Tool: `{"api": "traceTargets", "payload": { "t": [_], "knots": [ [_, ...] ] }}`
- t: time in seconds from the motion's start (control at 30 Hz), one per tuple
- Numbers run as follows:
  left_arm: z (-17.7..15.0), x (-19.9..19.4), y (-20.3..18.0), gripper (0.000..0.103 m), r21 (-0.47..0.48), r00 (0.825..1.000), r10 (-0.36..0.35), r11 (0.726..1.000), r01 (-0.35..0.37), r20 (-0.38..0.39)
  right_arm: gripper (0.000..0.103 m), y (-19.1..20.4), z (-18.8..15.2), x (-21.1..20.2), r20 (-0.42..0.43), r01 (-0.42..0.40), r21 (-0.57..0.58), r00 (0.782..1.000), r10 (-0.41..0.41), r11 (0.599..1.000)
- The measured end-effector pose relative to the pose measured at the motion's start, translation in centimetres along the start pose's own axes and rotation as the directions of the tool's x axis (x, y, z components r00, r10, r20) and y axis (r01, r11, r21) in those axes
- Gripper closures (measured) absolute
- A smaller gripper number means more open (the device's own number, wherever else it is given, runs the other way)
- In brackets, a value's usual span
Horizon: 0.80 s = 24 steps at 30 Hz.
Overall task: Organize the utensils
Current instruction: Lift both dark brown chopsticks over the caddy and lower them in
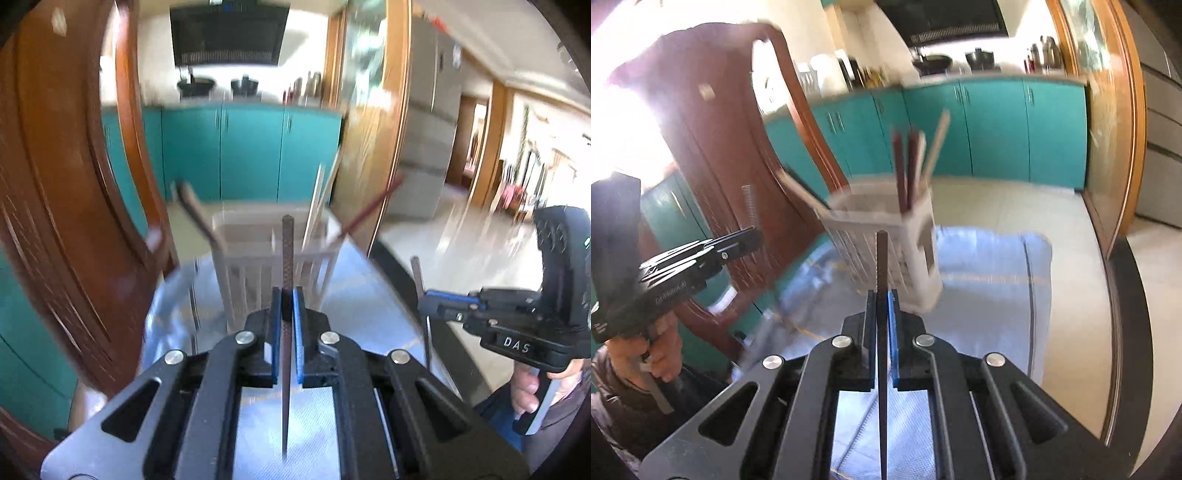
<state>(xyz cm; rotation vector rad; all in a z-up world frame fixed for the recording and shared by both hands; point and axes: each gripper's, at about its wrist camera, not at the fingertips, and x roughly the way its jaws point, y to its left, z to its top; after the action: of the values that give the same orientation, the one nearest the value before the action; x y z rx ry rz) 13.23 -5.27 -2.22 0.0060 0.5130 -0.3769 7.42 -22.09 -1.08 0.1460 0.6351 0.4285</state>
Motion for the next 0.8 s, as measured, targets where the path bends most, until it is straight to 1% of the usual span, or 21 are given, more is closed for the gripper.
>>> {"api": "traceTargets", "payload": {
  "t": [0.1, 0.2, 0.23, 0.27, 0.3, 0.37, 0.43, 0.53, 0.57, 0.6, 0.67, 0.73, 0.77, 0.8],
  "knots": [
    [2.8, -2.8, 0.0, 0.096, -0.005, 0.994, -0.006, 1.000, 0.006, 0.105, 0.096, 0.2, 2.6, -2.0, 0.070, -0.027, 0.009, 0.997, 0.027, 1.000],
    [5.7, -4.7, 0.9, 0.096, -0.017, 0.982, -0.008, 1.000, 0.011, 0.188, 0.096, 0.5, 6.2, -3.4, 0.148, -0.056, 0.016, 0.988, 0.053, 0.998],
    [7.2, -5.1, 1.3, 0.096, -0.031, 0.977, -0.008, 0.999, 0.015, 0.214, 0.096, 0.6, 7.4, -3.8, 0.180, -0.068, 0.020, 0.982, 0.064, 0.997],
    [7.9, -5.4, 1.4, 0.096, -0.038, 0.974, -0.010, 0.999, 0.019, 0.226, 0.096, 0.7, 8.9, -3.9, 0.215, -0.083, 0.032, 0.974, 0.074, 0.996],
    [9.3, -5.5, 2.0, 0.096, -0.056, 0.968, -0.011, 0.998, 0.026, 0.250, 0.096, 0.5, 9.9, -4.1, 0.234, -0.087, 0.042, 0.969, 0.075, 0.995],
    [11.4, -5.6, 2.5, 0.096, -0.093, 0.962, 0.007, 0.995, 0.019, 0.272, 0.096, 0.7, 12.1, -3.7, 0.272, -0.088, 0.062, 0.960, 0.068, 0.994],
    [12.6, -5.1, 3.2, 0.096, -0.117, 0.957, 0.020, 0.993, 0.014, 0.290, 0.096, 0.3, 13.6, -3.2, 0.291, -0.078, 0.083, 0.955, 0.050, 0.994],
    [13.3, -4.6, 4.3, 0.096, -0.148, 0.951, 0.034, 0.989, 0.012, 0.308, 0.096, 0.1, 15.0, -2.6, 0.327, -0.060, 0.111, 0.945, 0.021, 0.992],
    [13.5, -4.4, 4.5, 0.096, -0.158, 0.950, 0.042, 0.987, 0.008, 0.310, 0.096, 0.1, 15.2, -2.4, 0.343, -0.049, 0.120, 0.939, 0.005, 0.992],
    [13.6, -3.9, 4.9, 0.096, -0.174, 0.948, 0.056, 0.985, -0.001, 0.313, 0.096, 0.1, 15.4, -2.5, 0.371, -0.030, 0.127, 0.929, -0.020, 0.991],
    [13.6, -3.4, 5.2, 0.096, -0.189, 0.939, 0.095, 0.981, -0.033, 0.330, 0.096, 0.1, 15.3, -2.6, 0.419, 0.008, 0.137, 0.906, -0.065, 0.991],
    [13.6, -2.6, 5.2, 0.096, -0.191, 0.925, 0.144, 0.978, -0.079, 0.351, 0.096, 0.0, 14.8, -1.9, 0.435, 0.043, 0.134, 0.895, -0.098, 0.990],
    [13.5, -1.9, 5.0, 0.096, -0.187, 0.920, 0.176, 0.976, -0.116, 0.350, 0.096, 0.2, 14.6, -1.5, 0.434, 0.076, 0.124, 0.892, -0.123, 0.989],
    [13.6, -1.1, 5.2, 0.096, -0.181, 0.920, 0.194, 0.974, -0.138, 0.342, 0.096, 0.1, 14.5, -1.0, 0.429, 0.100, 0.113, 0.892, -0.140, 0.989]
  ]
}}
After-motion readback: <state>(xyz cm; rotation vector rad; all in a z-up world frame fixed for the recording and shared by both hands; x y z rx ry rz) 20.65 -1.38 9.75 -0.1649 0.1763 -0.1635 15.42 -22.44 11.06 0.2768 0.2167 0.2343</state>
